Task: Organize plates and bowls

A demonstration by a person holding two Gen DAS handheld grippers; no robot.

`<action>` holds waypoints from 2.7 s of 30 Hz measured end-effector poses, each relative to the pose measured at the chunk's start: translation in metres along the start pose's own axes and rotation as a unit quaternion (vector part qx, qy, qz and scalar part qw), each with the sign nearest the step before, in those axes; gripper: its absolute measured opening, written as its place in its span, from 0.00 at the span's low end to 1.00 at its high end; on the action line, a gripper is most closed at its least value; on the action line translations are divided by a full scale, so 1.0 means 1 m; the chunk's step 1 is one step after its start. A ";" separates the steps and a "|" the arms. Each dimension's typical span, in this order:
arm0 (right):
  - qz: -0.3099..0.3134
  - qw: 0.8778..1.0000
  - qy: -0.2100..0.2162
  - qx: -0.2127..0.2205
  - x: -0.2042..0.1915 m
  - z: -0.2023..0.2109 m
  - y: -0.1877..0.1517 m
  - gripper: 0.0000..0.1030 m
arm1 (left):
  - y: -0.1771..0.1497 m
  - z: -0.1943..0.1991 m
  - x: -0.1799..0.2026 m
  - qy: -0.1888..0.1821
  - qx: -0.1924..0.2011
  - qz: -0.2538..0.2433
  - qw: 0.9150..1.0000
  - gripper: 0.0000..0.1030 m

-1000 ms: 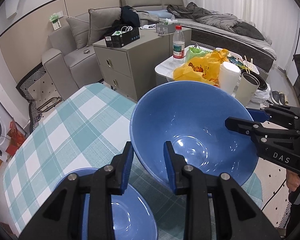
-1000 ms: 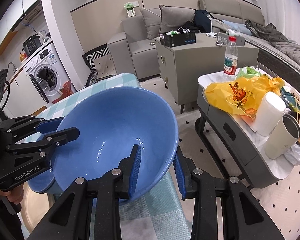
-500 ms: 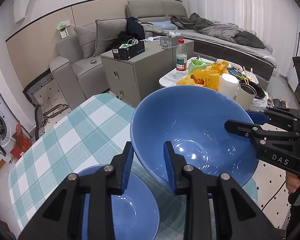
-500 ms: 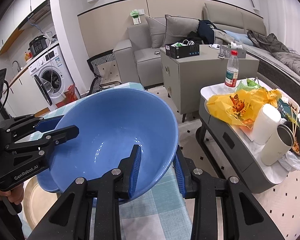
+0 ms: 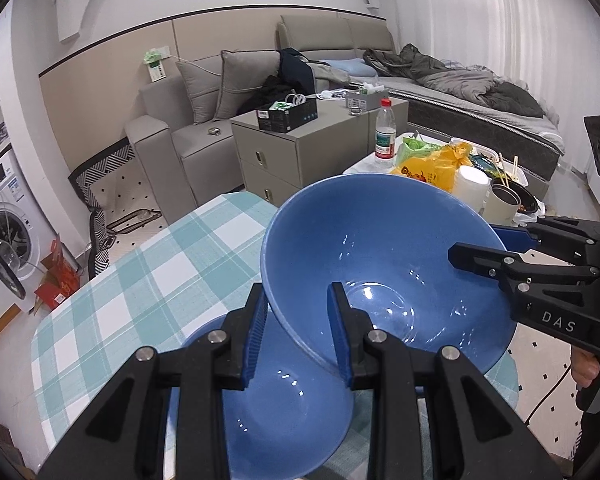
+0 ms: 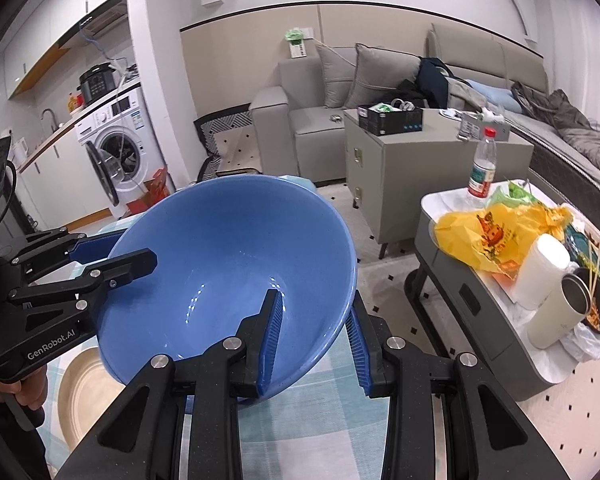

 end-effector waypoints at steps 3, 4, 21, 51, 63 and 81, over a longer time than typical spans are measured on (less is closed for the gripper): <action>0.010 1.000 0.008 0.003 -0.014 0.003 0.002 0.32 | -0.004 0.010 -0.007 0.010 0.006 0.005 1.000 0.28; 0.013 1.000 0.010 0.004 -0.019 0.004 0.003 0.32 | -0.005 0.013 -0.010 0.013 0.008 0.007 1.000 0.28; 0.064 0.997 0.049 0.008 -0.093 0.011 0.003 0.32 | -0.039 0.049 -0.052 0.055 0.022 0.050 0.997 0.28; 0.103 0.992 0.066 -0.026 -0.142 -0.024 -0.018 0.32 | -0.083 0.042 -0.088 0.072 0.001 0.082 0.994 0.28; 0.110 0.991 0.064 -0.036 -0.144 -0.037 -0.027 0.32 | -0.092 0.029 -0.093 0.077 -0.012 0.085 0.993 0.28; 0.128 0.990 0.047 -0.043 -0.147 -0.052 -0.038 0.32 | -0.104 0.016 -0.095 0.081 -0.029 0.081 0.993 0.28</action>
Point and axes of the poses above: each gripper's, at about its wrist camera, not at the fingertips, and z roughly against the way its jaws point, x to its right, y to its top, the point moved 8 cm from there along -z, roughly the way its jaws point, and after that the axes turned 10 degrees about -y, right-handed, at the moved point
